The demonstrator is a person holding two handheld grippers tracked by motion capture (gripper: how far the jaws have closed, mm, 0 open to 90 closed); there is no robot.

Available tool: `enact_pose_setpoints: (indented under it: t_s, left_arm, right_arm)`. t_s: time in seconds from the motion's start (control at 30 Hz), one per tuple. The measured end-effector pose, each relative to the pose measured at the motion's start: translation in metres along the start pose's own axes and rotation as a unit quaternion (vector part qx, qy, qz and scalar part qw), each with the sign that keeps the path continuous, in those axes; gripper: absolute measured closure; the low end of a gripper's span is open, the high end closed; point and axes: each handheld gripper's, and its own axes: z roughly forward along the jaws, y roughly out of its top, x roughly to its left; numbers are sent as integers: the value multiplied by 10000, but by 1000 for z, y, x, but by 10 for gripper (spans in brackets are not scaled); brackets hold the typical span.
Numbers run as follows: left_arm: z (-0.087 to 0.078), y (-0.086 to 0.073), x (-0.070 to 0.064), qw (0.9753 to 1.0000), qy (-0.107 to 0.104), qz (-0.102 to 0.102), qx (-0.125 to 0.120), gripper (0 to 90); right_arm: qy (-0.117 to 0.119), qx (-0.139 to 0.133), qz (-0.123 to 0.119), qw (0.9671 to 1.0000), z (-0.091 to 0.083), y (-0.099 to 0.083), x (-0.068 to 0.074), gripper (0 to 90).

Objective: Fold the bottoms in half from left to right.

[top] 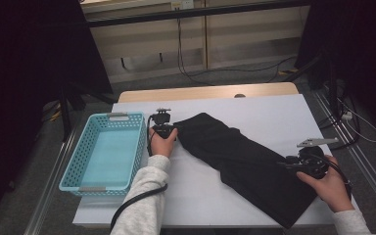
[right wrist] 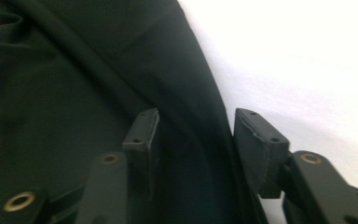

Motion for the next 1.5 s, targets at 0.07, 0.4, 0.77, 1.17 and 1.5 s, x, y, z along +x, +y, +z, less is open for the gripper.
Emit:
enact_pose_setpoints:
  t_s: [0.07,0.4,0.77,1.17,1.5]
  left_arm:
    - [-2,4,1,10000,-27,24,23,809]
    - [-22,23,18,9984,481,-55,-292,726]
    - [-32,6,9,9992,367,-19,-170,197]
    - [-46,-21,-17,9982,123,572,-105,138]
    - [-50,-39,-29,9963,-4,839,-193,130]
  right_arm:
    - [46,-41,-39,10000,0,1,2,483]
    - [64,-58,-169,9998,2,0,5,394]
    - [-85,-152,-124,9998,-6,1,1,373]
    - [-244,-213,63,9995,-17,-7,-11,446]
    - [-269,70,339,9990,-15,-22,-24,718]
